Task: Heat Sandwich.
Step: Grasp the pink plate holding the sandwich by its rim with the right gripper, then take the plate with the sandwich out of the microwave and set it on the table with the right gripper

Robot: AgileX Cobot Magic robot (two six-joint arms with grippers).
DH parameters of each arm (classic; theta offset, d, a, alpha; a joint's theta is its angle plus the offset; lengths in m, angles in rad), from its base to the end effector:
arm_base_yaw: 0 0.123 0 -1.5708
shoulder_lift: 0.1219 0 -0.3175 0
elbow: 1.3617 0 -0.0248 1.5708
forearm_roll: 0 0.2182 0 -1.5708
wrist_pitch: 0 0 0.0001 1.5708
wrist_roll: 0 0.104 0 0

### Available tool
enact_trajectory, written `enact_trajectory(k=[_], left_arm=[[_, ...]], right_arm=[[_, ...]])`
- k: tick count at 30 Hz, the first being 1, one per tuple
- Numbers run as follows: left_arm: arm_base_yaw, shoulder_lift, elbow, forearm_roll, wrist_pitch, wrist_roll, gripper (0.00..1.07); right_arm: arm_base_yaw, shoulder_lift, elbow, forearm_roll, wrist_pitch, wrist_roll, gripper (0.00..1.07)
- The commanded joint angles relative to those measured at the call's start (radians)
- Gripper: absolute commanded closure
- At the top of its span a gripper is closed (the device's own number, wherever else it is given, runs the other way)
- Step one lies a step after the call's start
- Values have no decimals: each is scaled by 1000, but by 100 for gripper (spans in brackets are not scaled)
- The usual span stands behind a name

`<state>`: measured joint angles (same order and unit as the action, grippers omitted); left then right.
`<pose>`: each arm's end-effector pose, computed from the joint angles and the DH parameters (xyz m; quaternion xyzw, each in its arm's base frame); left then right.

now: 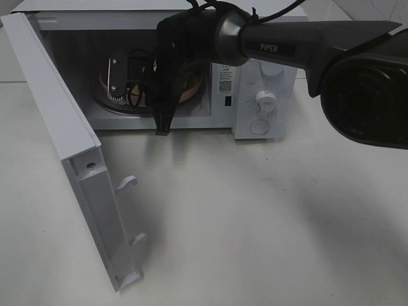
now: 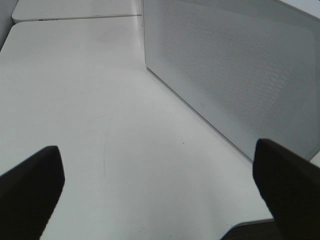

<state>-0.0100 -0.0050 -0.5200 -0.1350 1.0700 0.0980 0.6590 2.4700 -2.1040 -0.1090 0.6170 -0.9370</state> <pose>-0.0584 -0.0117 0.2603 0.0495 0.8457 -0.0441 0.5295 0.4407 0.3330 0.1717 -0.6966 0.6352 -0.0898 0.3213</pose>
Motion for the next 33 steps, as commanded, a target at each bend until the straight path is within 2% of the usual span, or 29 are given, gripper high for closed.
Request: enact_trajectory(k=[1,10,19,28,29,32,33], left_arm=[[5,-16,1,-8,3,-2,9],[5,-16,1,-8,3,-2,9],[5,-16,1,-8,3,-2,9],[5,-16,1,-8,3,-2,9],[5,-16,1,-8,3,-2,9],[5,-16,1,-8,3,-2,9],[5,-16,1,-8,3,-2,9]], right_arm=[[-8,-4,19,29,71,22,107],[-8,-34,69,29,81,-75,107],[-8,-124,172,28,50,-159,107],[-5,-232,333,26,-51,-242,107],[-5,-263,382,26,-99,-267,107],[-5,-294,426,26,-145,-286,107],[-5,-320,469,26,-190,-295,107]])
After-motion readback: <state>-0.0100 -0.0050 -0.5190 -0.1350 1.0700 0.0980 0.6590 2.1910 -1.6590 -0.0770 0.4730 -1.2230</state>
